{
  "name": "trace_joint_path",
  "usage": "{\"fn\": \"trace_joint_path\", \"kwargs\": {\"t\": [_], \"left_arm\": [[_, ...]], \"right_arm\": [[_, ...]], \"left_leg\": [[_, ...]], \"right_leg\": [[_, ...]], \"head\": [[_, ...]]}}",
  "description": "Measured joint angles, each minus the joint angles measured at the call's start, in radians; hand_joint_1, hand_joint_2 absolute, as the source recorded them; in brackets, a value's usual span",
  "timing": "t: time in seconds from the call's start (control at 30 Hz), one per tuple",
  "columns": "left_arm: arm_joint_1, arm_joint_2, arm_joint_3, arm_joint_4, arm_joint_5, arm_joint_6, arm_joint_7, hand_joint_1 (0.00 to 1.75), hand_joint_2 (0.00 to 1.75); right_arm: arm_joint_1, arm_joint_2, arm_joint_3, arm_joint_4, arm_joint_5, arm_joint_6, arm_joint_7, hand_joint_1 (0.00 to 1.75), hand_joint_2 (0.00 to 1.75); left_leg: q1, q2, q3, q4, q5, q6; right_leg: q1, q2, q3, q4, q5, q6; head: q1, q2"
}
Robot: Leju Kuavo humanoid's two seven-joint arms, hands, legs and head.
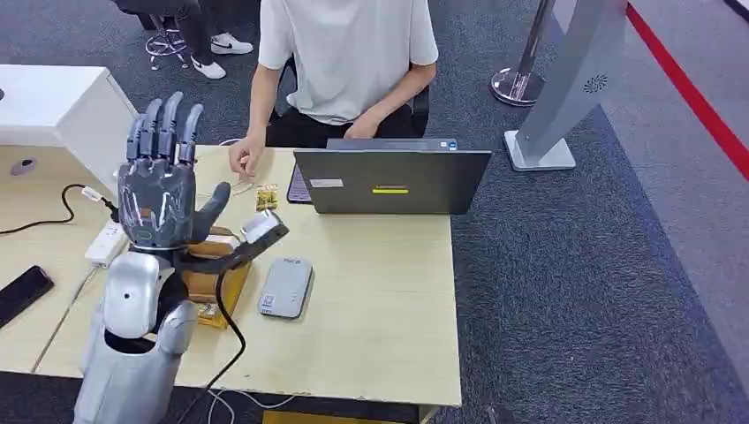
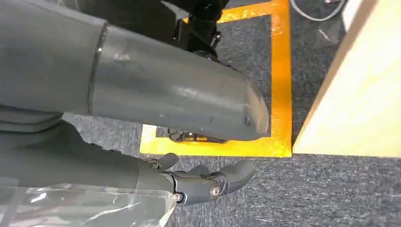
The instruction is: Pass the card to the sensor for recognition and then transmit it.
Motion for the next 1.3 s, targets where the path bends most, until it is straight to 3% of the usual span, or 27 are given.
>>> {"fn": "trace_joint_path", "kwargs": {"t": [0.1,0.27,0.43,0.53,0.8,0.87,1.03,1.13,1.3], "left_arm": [[0.149,-0.016,-0.062,-0.093,0.001,-0.005,-0.02,0.0,1.75],[0.31,-0.011,-0.117,-0.167,0.017,-0.005,-0.031,0.0,1.75],[0.498,0.033,-0.161,-0.175,0.083,0.099,-0.001,0.0,1.75],[0.552,0.051,-0.162,-0.175,0.119,0.109,0.004,0.0,1.75],[0.598,0.064,-0.159,-0.175,0.089,0.1,0.028,0.0,1.75],[0.6,0.057,-0.133,-0.174,0.002,0.106,0.063,0.0,1.75],[0.596,0.053,-0.047,-0.152,-0.002,0.117,0.156,0.0,1.75],[0.586,0.043,0.001,-0.123,-0.002,0.167,0.134,0.0,1.75],[0.552,0.007,0.087,-0.061,-0.002,0.211,0.046,0.0,1.75]], "right_arm": [[0.013,0.0,-0.024,-0.003,-0.027,0.0,-0.016,0.0,0.0],[0.025,-0.002,-0.056,-0.007,-0.059,-0.004,-0.027,0.0,0.0],[0.052,-0.011,-0.095,-0.013,-0.073,-0.014,-0.047,0.0,0.0],[0.059,-0.013,-0.107,-0.017,-0.073,-0.016,-0.052,0.0,0.0],[0.064,-0.014,-0.124,-0.021,-0.057,-0.02,-0.052,0.0,0.0],[0.065,-0.014,-0.127,-0.022,-0.047,-0.021,-0.052,0.0,0.0],[0.065,-0.014,-0.128,-0.026,-0.03,-0.024,-0.05,0.0,0.0],[0.065,-0.014,-0.129,-0.026,-0.011,-0.027,-0.043,0.0,0.0],[0.066,-0.011,-0.129,-0.026,0.021,-0.03,-0.032,0.0,0.0]], "left_leg": [[0.0,0.002,0.0,0.0,-0.002,0.001],[0.0,0.002,0.001,-0.001,-0.004,0.0],[0.001,0.001,0.001,-0.001,-0.005,0.0],[0.001,0.001,0.001,-0.001,-0.005,-0.001],[0.001,0.001,0.001,-0.001,-0.005,-0.001],[0.001,0.001,0.001,-0.001,-0.005,-0.001],[0.001,0.001,0.001,-0.001,-0.005,-0.001],[0.001,0.001,0.001,-0.001,-0.005,-0.001],[0.001,0.001,0.001,-0.001,-0.005,-0.001]], "right_leg": [[0.0,0.002,0.0,-0.001,-0.002,0.001],[0.0,0.002,0.0,-0.001,-0.003,0.001],[0.0,0.001,0.0,-0.001,-0.005,-0.001],[0.0,0.001,0.0,0.0,-0.005,-0.001],[0.0,0.001,0.001,0.0,-0.005,-0.001],[0.0,0.0,0.001,0.0,-0.005,-0.001],[0.0,0.0,0.001,0.0,-0.005,-0.002],[0.0,0.0,0.001,0.0,-0.005,-0.002],[0.0,0.0,0.001,0.0,-0.005,-0.001]], "head": [[0.0,0.0],[-0.001,0.0],[0.0,0.0],[0.0,0.0],[0.0,0.0],[0.0,0.0],[0.0,0.0],[0.0,0.0],[0.0,0.0]]}}
